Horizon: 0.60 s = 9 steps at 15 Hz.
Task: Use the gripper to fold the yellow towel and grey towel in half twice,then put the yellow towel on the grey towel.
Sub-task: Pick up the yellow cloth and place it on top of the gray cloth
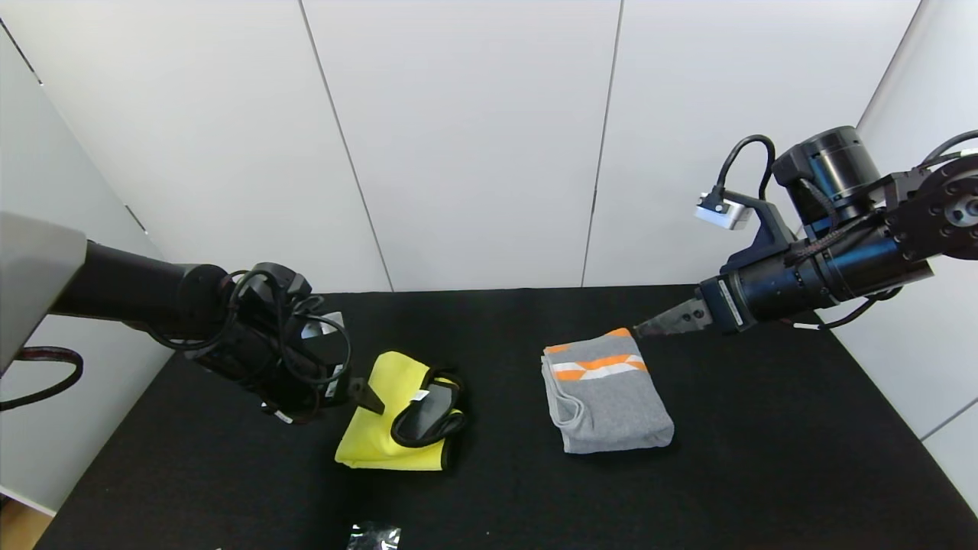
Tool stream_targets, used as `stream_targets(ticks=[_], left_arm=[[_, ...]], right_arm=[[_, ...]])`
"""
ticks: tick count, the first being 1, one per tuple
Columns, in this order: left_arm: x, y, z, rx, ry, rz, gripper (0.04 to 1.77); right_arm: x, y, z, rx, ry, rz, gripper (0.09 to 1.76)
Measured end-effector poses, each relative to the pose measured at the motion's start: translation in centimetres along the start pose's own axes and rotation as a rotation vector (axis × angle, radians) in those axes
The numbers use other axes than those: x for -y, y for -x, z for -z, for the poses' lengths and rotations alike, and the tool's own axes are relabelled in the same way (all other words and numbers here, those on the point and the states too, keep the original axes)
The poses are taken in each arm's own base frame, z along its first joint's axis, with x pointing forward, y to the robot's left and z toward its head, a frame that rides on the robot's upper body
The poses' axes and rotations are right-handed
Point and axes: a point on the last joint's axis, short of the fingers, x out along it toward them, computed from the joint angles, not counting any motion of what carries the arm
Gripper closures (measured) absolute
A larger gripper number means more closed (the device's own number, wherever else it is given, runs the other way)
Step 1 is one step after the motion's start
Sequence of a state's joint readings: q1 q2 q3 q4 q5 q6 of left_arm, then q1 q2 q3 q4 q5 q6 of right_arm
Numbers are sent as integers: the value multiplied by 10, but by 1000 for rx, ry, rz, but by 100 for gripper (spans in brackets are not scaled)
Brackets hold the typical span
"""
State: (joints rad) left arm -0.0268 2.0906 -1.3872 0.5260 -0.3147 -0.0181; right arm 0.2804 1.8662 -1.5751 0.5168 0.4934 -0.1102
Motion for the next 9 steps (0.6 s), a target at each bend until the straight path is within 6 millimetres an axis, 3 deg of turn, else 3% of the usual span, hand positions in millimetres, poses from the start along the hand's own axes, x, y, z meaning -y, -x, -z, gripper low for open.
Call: stream_targets(ticks=[9], left_arm=[[1, -23, -1, -46, -8, 35, 9]], right_arm=[[2, 1, 0, 5, 0, 4, 14]])
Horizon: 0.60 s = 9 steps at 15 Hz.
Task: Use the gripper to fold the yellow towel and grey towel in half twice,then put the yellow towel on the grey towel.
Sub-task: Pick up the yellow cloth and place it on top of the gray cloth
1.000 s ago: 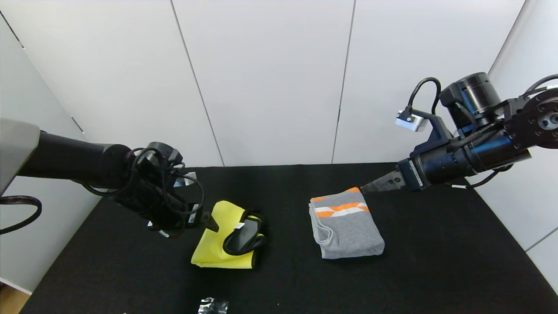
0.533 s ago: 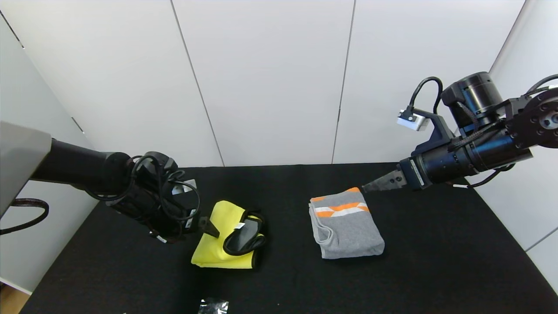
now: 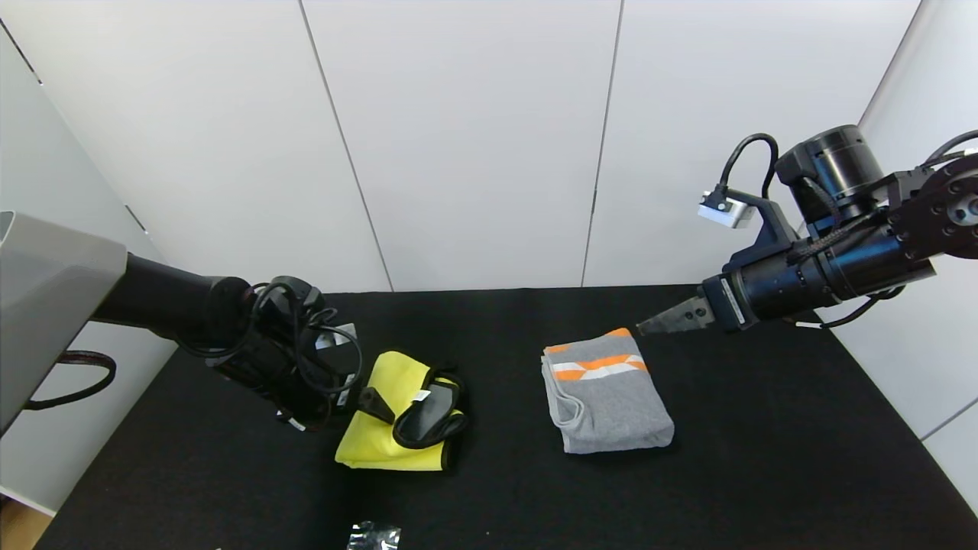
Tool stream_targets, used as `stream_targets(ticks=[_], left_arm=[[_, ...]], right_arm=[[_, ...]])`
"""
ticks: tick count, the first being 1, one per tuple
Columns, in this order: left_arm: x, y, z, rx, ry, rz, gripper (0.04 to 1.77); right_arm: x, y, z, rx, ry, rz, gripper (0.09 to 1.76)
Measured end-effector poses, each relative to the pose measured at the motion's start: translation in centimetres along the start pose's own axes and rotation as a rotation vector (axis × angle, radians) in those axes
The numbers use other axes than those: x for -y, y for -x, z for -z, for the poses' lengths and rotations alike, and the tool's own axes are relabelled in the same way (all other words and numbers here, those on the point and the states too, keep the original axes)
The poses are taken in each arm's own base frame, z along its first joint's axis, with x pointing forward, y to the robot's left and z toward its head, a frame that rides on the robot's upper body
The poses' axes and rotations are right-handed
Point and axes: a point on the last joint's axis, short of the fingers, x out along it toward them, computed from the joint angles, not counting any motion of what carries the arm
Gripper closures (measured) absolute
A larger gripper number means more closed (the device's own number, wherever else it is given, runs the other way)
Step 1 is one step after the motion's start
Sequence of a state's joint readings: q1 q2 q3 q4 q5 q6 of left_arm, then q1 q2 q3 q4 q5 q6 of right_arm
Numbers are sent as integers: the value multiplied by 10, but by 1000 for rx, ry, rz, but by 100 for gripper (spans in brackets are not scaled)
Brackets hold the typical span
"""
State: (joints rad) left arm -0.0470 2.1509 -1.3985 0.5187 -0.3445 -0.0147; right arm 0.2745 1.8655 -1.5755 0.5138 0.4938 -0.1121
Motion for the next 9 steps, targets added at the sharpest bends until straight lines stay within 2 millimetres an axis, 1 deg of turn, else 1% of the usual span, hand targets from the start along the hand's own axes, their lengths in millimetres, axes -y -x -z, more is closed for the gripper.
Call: stream_targets(ticks=[5, 9], left_arm=[[2, -12, 0, -28, -4, 32, 9], [3, -15, -1, -35, -4, 59, 9]], right_arm=[[0, 0, 0, 1, 2, -1, 14], [-1, -1, 1, -4, 1, -2, 14]])
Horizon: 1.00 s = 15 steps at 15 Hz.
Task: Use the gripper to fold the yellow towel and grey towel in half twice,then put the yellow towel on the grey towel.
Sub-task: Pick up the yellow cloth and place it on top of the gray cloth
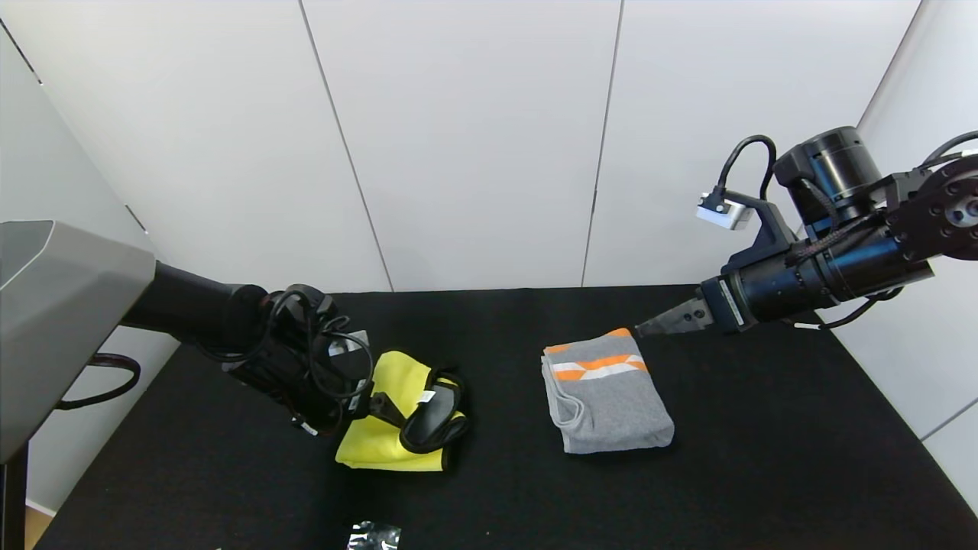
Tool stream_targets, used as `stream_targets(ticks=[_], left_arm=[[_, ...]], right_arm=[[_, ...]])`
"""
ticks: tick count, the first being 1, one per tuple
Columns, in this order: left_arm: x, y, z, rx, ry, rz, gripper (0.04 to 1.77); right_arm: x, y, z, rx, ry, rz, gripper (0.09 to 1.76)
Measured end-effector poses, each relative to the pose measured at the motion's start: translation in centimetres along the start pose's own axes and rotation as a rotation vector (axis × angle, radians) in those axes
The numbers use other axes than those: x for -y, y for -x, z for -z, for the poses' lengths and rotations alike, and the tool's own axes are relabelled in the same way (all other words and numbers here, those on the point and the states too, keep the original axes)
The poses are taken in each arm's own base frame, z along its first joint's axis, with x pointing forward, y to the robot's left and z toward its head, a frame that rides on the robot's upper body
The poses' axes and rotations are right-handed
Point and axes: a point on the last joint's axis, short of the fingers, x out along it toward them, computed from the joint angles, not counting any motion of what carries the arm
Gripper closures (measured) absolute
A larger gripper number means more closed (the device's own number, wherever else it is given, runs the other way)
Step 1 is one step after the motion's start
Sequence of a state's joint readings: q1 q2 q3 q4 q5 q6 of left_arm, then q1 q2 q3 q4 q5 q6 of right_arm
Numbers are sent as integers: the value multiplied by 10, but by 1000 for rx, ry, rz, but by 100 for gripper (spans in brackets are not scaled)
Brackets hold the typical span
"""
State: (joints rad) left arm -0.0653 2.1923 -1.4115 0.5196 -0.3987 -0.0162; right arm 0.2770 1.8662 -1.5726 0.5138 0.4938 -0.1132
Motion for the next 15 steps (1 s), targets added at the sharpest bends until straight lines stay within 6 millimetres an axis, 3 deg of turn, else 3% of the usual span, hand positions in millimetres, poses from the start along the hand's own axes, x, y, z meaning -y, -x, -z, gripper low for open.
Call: stream_targets(ticks=[4, 7, 9, 15], left_arm=[[1, -1, 0, 0, -4, 1, 72], [3, -1, 0, 0, -9, 4, 103], [3, 0, -1, 4, -11, 5, 166], [5, 4, -2, 16, -17, 8, 166]], right_arm=[[-1, -1, 1, -4, 3, -5, 14], [-1, -1, 1, -4, 3, -5, 14], [-1, -1, 1, -5, 3, -5, 14], [-1, -1, 1, -3, 2, -4, 14]])
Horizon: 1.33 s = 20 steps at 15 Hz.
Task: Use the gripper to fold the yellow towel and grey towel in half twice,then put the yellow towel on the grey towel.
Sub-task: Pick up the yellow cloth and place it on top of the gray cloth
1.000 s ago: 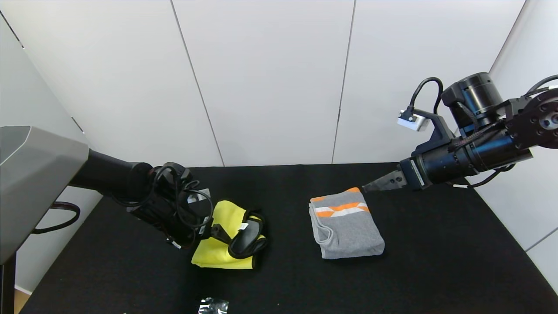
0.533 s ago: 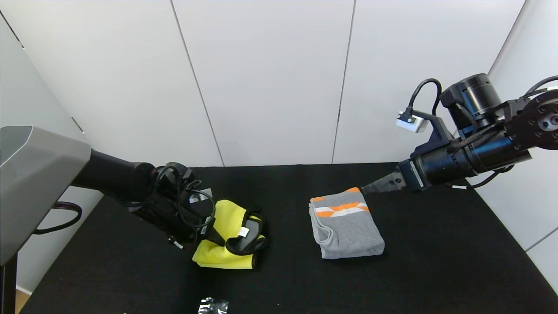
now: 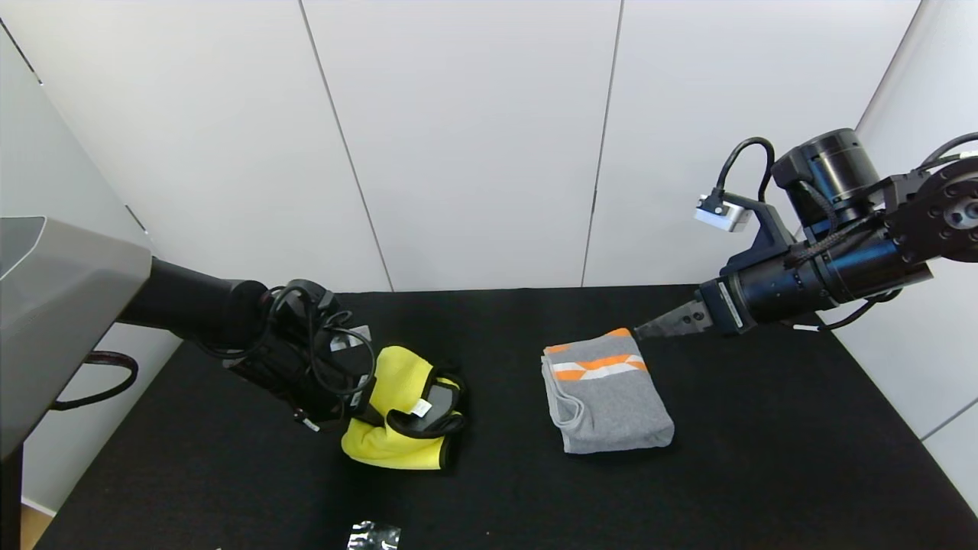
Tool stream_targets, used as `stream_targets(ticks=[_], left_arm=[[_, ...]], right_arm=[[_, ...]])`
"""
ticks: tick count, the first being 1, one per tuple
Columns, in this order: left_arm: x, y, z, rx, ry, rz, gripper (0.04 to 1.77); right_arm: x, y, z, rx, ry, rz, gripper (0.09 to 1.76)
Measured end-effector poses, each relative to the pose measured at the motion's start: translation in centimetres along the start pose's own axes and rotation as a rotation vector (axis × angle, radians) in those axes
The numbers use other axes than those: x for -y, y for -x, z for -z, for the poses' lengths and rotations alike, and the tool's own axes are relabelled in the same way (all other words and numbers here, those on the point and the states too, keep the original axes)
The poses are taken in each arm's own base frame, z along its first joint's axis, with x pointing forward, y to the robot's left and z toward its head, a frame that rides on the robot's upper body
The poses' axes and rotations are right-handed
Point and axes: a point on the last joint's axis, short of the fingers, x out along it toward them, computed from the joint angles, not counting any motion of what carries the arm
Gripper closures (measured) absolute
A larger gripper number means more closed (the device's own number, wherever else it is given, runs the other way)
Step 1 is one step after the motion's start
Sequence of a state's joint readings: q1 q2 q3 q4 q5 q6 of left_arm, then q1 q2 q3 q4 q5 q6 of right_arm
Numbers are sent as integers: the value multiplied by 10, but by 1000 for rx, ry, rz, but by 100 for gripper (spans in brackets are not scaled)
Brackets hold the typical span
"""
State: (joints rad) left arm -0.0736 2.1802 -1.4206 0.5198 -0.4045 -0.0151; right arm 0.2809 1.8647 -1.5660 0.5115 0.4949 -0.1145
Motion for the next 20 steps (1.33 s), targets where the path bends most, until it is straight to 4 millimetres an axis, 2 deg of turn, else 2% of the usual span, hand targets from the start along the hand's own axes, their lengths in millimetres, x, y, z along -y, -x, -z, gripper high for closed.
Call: stream_targets(ticks=[4, 9, 12, 20], left_arm=[[6, 11, 0, 19, -9, 42, 166], [27, 31, 1, 66, -56, 83, 166], [46, 44, 3, 100, -97, 102, 166], [118, 80, -6, 216, -130, 192, 166]], right_arm=[[1, 4, -1, 11, -3, 6, 14], [4, 13, -2, 30, -9, 21, 14], [4, 17, -2, 38, -9, 26, 14], [8, 29, -3, 64, -17, 47, 14]])
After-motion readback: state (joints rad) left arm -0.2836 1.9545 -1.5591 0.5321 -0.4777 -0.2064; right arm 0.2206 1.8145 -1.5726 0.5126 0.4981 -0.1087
